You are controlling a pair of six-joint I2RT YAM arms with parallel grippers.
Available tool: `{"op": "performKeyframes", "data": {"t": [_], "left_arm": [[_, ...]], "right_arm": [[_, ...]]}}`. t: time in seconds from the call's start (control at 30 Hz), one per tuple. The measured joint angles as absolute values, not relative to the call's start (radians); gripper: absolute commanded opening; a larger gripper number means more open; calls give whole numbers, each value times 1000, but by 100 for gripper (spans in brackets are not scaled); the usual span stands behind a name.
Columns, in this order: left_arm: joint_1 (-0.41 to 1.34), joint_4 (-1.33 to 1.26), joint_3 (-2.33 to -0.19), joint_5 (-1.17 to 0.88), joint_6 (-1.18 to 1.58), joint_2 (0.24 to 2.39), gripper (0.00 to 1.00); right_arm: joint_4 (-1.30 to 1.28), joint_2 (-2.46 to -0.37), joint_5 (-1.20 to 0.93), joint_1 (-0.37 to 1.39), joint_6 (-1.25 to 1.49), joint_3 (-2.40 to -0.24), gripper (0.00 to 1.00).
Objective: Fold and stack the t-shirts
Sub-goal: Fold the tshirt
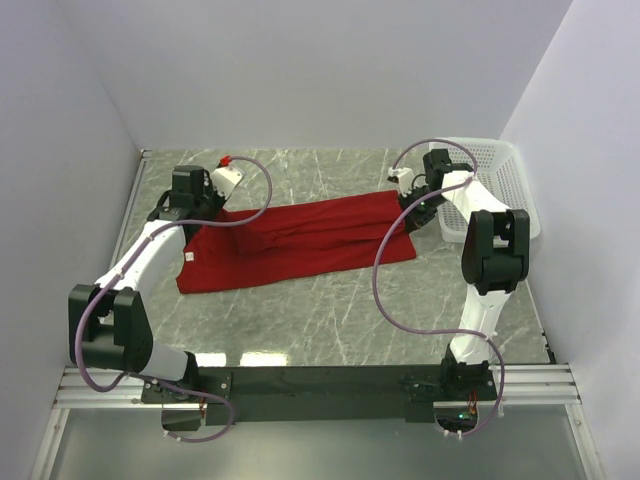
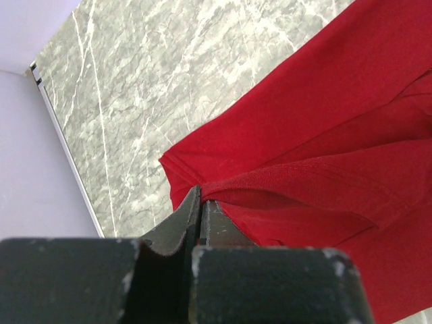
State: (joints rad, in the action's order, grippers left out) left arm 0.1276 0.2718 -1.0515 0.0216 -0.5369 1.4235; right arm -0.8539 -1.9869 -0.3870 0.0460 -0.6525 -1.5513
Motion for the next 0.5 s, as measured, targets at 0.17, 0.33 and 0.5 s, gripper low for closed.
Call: {"op": "performKeyframes", "data": {"t": [0.17,0.33,0.5], "left_arm": [[128,258,-1052,25,-534,1435,0],[128,248,-1052,30,-533,1451,0],[125,245,-1052,36,-530,1459,0]], "right_arm": [[-847,-1987,-384,46,-633,-1565,3],[-835,-1987,-380,46,-614,-1567,4],[-820,-1987,-360,47,-587,-1567,22]]}}
